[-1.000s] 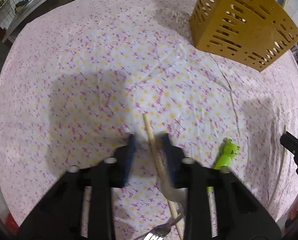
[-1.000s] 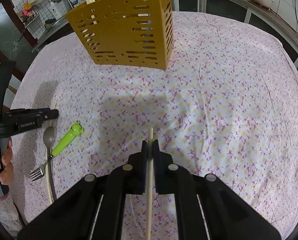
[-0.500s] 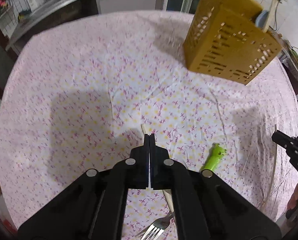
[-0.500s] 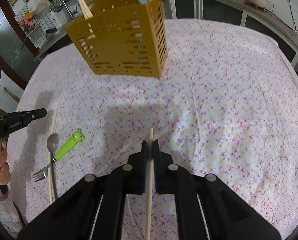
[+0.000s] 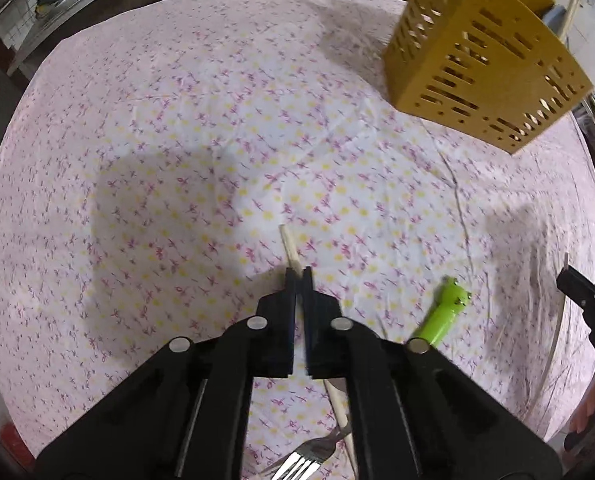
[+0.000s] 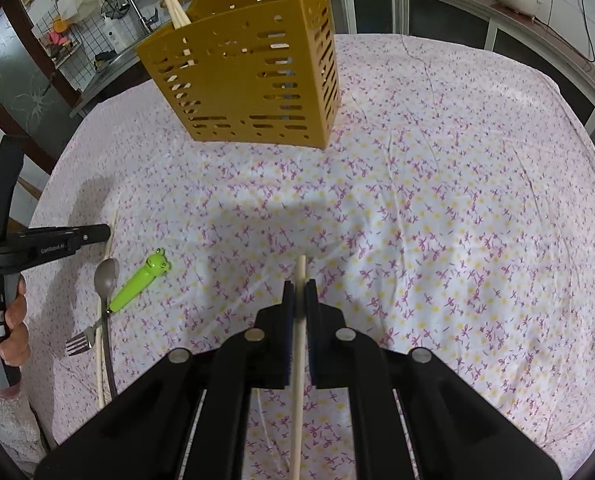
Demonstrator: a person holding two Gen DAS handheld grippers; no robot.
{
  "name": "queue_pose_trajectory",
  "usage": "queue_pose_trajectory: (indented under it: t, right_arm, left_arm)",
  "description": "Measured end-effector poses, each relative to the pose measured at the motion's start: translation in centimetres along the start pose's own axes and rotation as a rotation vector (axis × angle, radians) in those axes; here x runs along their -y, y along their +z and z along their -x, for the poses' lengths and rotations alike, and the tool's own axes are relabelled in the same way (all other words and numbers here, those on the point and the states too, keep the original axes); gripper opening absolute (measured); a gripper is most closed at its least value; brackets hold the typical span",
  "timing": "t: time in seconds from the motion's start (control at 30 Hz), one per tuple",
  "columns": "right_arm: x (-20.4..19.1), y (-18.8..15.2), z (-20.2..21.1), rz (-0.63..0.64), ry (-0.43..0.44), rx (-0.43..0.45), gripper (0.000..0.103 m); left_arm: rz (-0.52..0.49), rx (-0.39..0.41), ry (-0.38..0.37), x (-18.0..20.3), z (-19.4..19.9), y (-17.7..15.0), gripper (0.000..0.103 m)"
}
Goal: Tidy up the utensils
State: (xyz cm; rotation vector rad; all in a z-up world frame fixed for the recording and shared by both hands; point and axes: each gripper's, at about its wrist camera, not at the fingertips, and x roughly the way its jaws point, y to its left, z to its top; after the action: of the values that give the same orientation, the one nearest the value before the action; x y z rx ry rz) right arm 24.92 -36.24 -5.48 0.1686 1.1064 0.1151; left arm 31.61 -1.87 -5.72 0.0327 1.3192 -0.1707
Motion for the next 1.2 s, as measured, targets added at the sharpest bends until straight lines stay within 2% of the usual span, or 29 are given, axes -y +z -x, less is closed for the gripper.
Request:
queue_pose_trajectory:
  t: [0.2, 0.4, 0.53, 0.7, 0.73, 0.9, 1.07, 1.2]
  right_arm:
    - [0.3, 0.1, -0.3, -0.007, 0.007, -0.002, 0.006]
    - [0.3, 0.0, -0.4, -0.011, 0.012, 0.0, 0.006]
    - [0.2, 0.0, 0.4, -0.004, 0.013, 0.033, 0.006]
    - [0.0, 0.7, 2.1, 0.005, 0.006, 0.1, 0.006]
    - [-0.2, 0.9, 2.5, 0.007, 0.007, 0.116, 0.006]
    - [-1.3, 1.6, 5.4, 0.041, -0.014, 0.222, 0.006]
    - [-2.5, 2.3, 8.0, 0.075, -0.022, 0.333, 0.006]
    - [-3.7, 2.8, 10.0, 0.102, -0.034, 0.438, 0.006]
  left_arm:
    - [-0.021, -0.012, 0.016, 0.7, -0.7, 0.1, 0.009]
    - [-0.052, -0.019, 0.047, 3.0, -2.1, 1.2, 0.007]
    - [-0.034, 0.013, 0.015, 2.9, -0.9, 1.2, 0.007]
    - [-0.072, 0.139, 0.012, 3.4, 2.8, 0.5, 0.007]
    - [-0.093, 0.191, 0.026, 3.8, 4.0, 0.4, 0.007]
    - [-0.137, 0.348, 0.067, 4.3, 7.7, 0.6, 0.006]
    - [-0.162, 0.497, 0.069, 3.7, 12.2, -0.2, 0.004]
    - [-0.172, 0.622, 0.054, 4.3, 14.0, -0.8, 0.004]
